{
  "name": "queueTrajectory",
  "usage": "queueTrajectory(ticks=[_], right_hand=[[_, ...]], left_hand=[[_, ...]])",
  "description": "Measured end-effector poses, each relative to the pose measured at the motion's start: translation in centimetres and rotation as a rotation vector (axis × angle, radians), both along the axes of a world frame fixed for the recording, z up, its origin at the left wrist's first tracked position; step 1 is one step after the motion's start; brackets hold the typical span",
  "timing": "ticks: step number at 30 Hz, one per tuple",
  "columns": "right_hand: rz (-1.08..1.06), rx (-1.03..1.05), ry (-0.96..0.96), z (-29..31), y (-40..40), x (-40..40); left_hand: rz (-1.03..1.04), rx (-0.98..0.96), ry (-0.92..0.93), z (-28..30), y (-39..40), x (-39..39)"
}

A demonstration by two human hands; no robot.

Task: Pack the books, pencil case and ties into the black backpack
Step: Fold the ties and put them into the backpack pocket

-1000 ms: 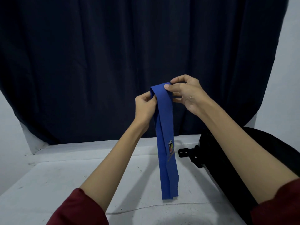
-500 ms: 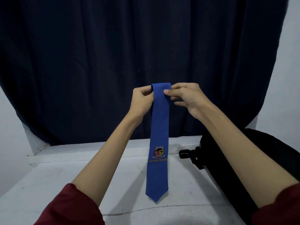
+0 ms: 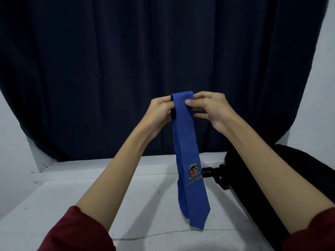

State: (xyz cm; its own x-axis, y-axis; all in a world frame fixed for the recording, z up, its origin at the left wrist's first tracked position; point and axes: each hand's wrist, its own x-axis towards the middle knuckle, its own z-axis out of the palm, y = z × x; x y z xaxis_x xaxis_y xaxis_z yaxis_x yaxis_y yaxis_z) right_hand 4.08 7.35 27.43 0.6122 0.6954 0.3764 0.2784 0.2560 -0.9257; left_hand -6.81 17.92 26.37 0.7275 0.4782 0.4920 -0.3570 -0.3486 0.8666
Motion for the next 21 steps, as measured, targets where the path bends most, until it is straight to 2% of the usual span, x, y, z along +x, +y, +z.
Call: queueTrajectory(ticks=[7,12,17,21], right_hand=[[0.053,0.077,0.069,0.0,0.0,-0.6],[0.034,0.155,0.071,0.4,-0.1,-1.1],[0.034,0.198,0.05,0.9,0.3,-1.7],[0.014,0.191,0.037,1.6,0.2,-1.7]], left_hand=[[-0.018,0.018,0.002,0.2,0.0,0.1],[-0.19,-0.328,-0.135,-1.4,0.0,0.0],[-0.182,-0.179,0.078,-5.5,-1.0,1.0],[-0.16,-0.162,0.099,-7.4,-1.3,1.8]])
